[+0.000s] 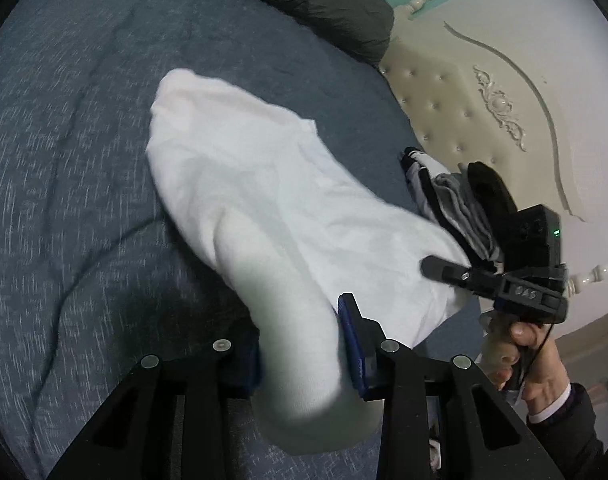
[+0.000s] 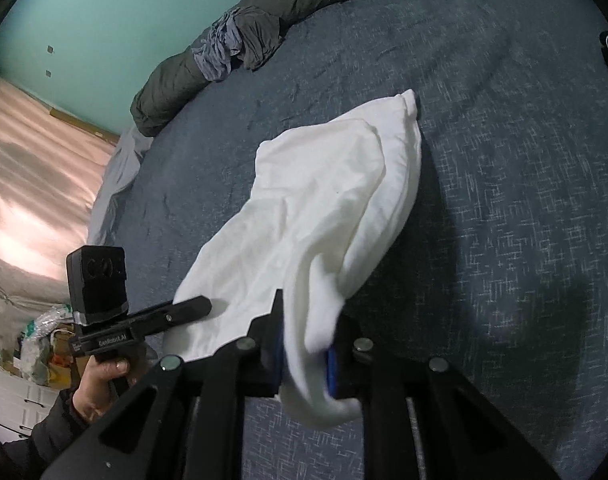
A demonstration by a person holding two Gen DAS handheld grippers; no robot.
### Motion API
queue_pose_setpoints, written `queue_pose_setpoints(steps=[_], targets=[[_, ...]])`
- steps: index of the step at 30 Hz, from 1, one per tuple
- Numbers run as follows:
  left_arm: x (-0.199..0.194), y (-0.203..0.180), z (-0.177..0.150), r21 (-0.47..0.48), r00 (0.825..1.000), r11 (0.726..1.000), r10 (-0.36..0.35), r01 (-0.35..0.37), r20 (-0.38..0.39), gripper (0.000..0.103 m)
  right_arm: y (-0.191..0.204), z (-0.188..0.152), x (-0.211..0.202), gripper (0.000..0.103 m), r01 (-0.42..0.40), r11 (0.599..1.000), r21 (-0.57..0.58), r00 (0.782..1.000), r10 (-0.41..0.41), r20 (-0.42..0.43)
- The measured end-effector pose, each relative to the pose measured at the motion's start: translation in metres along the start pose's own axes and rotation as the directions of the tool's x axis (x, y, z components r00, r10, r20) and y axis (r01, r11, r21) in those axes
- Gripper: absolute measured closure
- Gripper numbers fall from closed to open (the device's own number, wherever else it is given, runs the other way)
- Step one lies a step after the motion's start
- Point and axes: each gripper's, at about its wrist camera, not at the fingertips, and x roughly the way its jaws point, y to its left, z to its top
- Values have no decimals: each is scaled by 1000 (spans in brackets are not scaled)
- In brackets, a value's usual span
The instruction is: Fold clothes
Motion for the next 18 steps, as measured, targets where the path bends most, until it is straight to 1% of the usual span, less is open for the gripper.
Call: queue_pose_setpoints(steps=[4,9,14,18], targets=[[-1,-1,11,8,1000,1000,-21,21,-9,68,-2,12,2,89,-13,1000,5,1000,13,-5],[-10,-7,32,5,999,999,-39,39,9,69,6,34,0,89,-31,999,-24,999,30,-12],[-15,-20,52,24,999,999,-42,41,16,70,17,60,-13,89,-47,998,-42,999,48,7],[-19,-32,69,16,998,998,-53,53,24,71,24,77,-25,89,-58,997,-46,998,60,23]])
